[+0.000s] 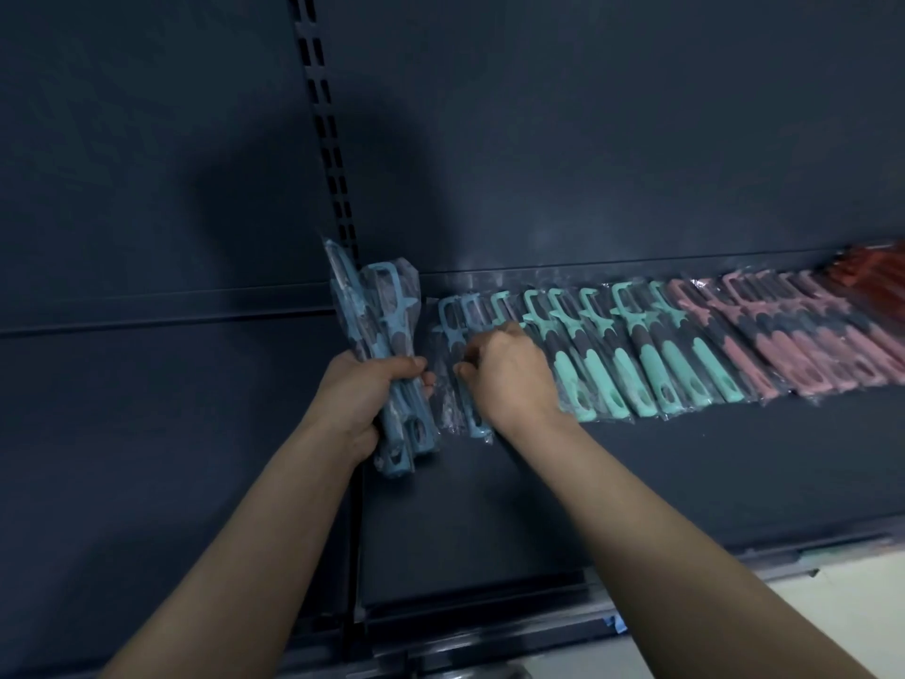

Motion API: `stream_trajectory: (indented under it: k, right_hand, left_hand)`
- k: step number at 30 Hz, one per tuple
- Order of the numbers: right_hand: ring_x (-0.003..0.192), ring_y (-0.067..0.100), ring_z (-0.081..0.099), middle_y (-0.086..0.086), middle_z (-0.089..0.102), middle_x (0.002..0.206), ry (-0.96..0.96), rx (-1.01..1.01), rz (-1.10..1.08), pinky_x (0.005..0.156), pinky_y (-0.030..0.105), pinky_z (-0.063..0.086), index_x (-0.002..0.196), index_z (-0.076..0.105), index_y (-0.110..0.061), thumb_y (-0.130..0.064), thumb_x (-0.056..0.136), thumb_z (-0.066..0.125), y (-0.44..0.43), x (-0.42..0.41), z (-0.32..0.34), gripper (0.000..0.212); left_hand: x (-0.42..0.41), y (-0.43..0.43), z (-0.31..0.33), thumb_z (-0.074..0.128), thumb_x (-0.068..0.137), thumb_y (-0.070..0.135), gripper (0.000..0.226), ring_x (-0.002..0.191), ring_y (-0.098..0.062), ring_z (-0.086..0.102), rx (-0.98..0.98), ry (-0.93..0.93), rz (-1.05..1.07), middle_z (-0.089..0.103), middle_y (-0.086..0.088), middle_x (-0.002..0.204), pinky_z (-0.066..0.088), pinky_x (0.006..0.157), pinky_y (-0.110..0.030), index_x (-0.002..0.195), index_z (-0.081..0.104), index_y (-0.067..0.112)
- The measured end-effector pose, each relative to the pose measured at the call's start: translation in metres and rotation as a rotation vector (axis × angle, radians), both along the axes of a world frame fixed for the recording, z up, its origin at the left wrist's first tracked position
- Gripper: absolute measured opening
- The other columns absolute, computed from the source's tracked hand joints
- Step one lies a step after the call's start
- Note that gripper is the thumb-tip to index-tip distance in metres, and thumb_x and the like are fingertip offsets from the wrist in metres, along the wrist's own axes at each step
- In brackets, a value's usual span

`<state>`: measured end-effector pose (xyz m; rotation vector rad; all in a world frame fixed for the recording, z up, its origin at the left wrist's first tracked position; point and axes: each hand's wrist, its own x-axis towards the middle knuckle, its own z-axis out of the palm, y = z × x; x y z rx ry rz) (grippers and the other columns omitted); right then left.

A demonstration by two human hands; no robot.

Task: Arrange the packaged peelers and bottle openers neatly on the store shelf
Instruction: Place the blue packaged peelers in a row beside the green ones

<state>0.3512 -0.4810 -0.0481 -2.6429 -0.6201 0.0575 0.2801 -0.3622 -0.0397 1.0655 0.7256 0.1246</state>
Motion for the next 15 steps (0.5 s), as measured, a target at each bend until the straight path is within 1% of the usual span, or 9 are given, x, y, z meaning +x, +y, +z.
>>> stream_trajectory:
  k: [3, 5, 9, 12, 15]
  right_hand:
    - [0.101, 0.033, 0.056, 0.013, 0.058, 0.108, -0.042, -0.033, 0.047, 0.078, 0.035, 0.047, 0.113, 0.064, -0.015, -0.021, 0.091, 0.056, 0.0001, -0.001, 0.0001, 0.024]
    - [0.1, 0.032, 0.057, 0.013, 0.061, 0.104, -0.057, -0.065, 0.06, 0.075, 0.034, 0.047, 0.11, 0.065, -0.013, -0.023, 0.092, 0.055, -0.0002, -0.0009, 0.0003, 0.023]
    - [0.099, 0.032, 0.057, 0.014, 0.064, 0.103, -0.054, -0.094, 0.035, 0.072, 0.032, 0.045, 0.107, 0.065, -0.008, -0.025, 0.093, 0.054, -0.0007, -0.0006, 0.0015, 0.025]
    - [0.095, 0.031, 0.058, 0.013, 0.065, 0.098, -0.055, -0.043, 0.045, 0.066, 0.03, 0.04, 0.11, 0.063, -0.014, -0.02, 0.092, 0.052, -0.0001, -0.0024, -0.0011, 0.022]
    - [0.09, 0.03, 0.058, 0.012, 0.066, 0.093, -0.059, -0.061, 0.051, 0.063, 0.028, 0.036, 0.104, 0.065, -0.014, -0.017, 0.092, 0.049, 0.0014, -0.0021, -0.0031, 0.02]
  left_hand:
    - [0.0016, 0.0006, -0.0009, 0.062, 0.079, -0.01, 0.018, 0.067, -0.021, 0.065, 0.003, 0.002, 0.0, 0.065, -0.017, 0.082, 0.058, 0.057, -0.027, 0.097, 0.062, -0.006]
    - [0.0027, 0.0013, -0.0024, 0.062, 0.079, -0.01, 0.017, 0.067, -0.022, 0.065, 0.009, 0.006, -0.004, 0.065, -0.017, 0.082, 0.058, 0.059, -0.027, 0.095, 0.062, -0.006]
    - [0.0043, 0.0007, -0.0039, 0.063, 0.079, -0.01, 0.014, 0.065, -0.02, 0.065, 0.004, 0.004, -0.024, 0.066, -0.015, 0.078, 0.059, 0.059, -0.028, 0.091, 0.063, -0.003]
    - [0.0041, -0.0004, -0.0039, 0.063, 0.079, -0.009, 0.014, 0.063, -0.02, 0.066, -0.002, 0.007, -0.027, 0.067, -0.015, 0.077, 0.058, 0.057, -0.028, 0.091, 0.063, -0.002]
    - [0.0045, 0.0002, -0.0042, 0.063, 0.079, -0.009, 0.016, 0.066, -0.02, 0.066, 0.011, 0.013, -0.02, 0.067, -0.014, 0.077, 0.058, 0.058, -0.028, 0.093, 0.063, -0.002]
